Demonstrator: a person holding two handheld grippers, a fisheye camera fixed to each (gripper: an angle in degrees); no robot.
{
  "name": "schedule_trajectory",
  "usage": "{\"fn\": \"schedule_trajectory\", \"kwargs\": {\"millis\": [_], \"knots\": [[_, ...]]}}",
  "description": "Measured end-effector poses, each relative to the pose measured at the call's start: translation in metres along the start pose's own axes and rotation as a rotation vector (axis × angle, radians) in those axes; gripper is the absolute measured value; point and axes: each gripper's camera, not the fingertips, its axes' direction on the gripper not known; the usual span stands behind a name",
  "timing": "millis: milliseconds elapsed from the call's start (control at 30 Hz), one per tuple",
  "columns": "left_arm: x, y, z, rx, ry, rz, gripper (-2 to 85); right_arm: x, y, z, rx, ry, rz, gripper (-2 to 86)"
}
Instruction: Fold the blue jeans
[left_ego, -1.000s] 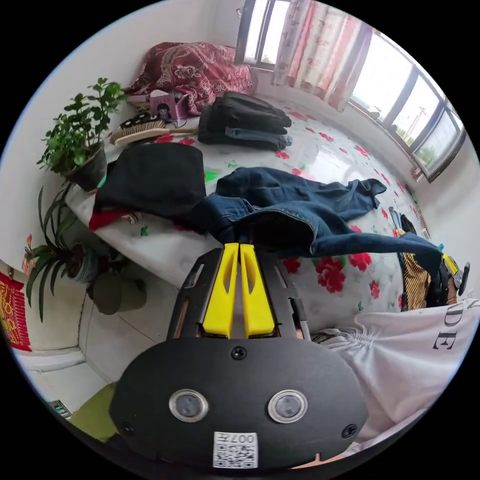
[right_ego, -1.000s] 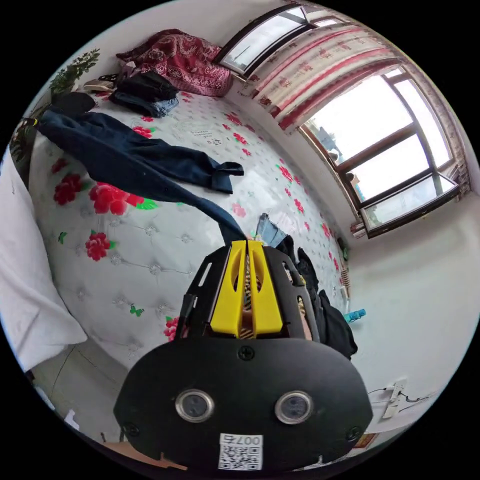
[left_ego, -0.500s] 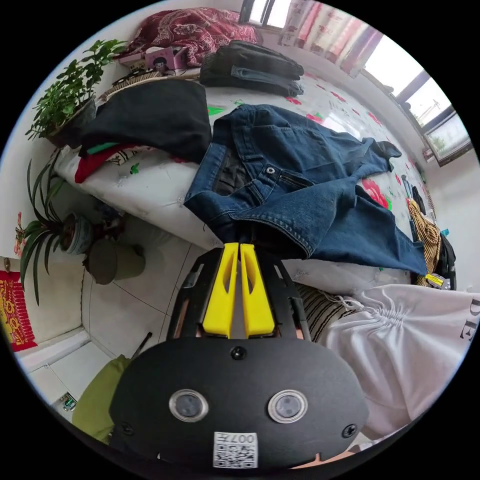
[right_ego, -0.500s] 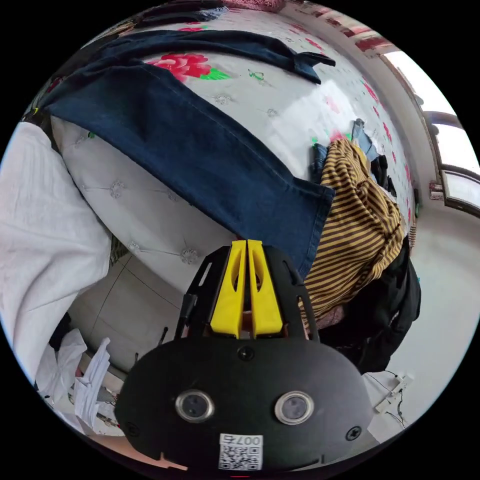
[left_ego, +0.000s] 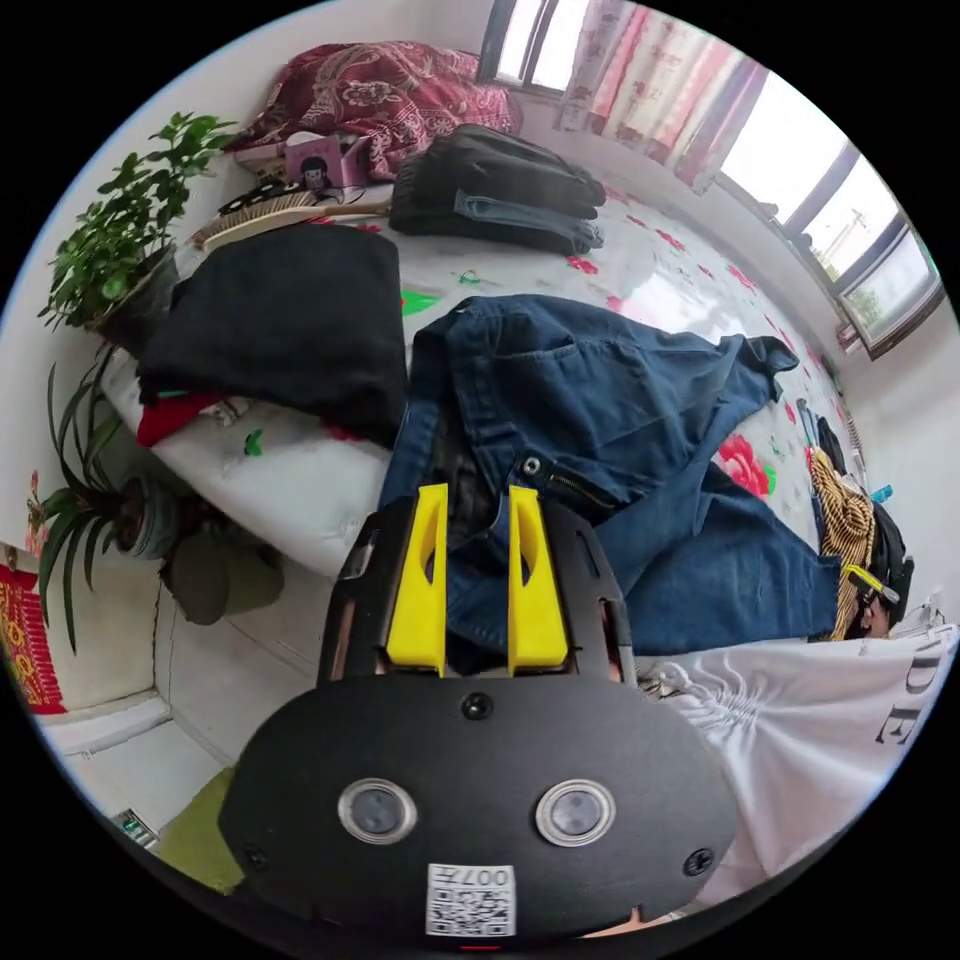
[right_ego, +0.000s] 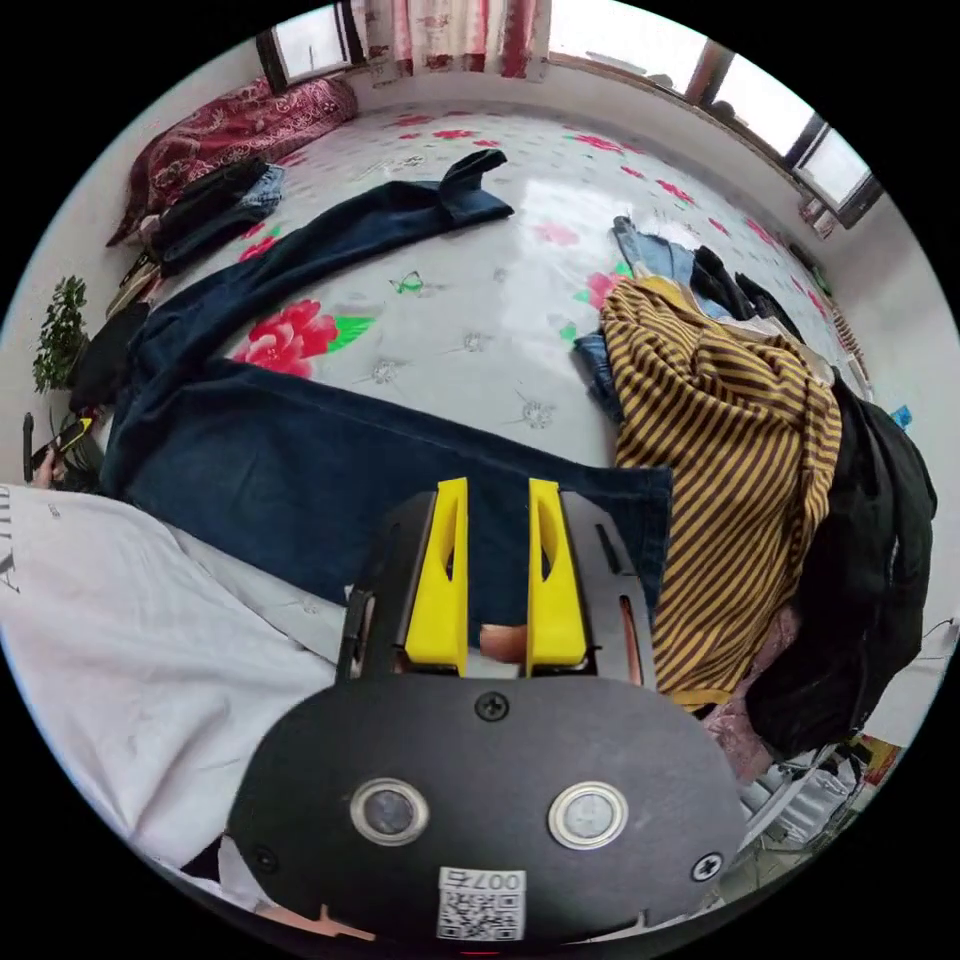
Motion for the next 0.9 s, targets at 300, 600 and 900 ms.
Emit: {"fn": "schedule_trajectory", "kwargs": {"millis": [300,600,900], "knots": [[0.001,-0.153,0.092,-0.15,-0.103,0.065,16.4,-0.031,-0.154,0.033,0.156,-0.208,-0.029,10.2],[-0.006,-0.193,0.039,-0.239,0.044,0.313,-0.7,0.036,-0.273,0.094,0.15,-0.113,0.116,12.0],[-0.174,-0.17,0.046,0.245,0.89,-0.666,-0.9,0.043,-0.39,0.165,0.067,-0.101,0.148,10.0]]}}
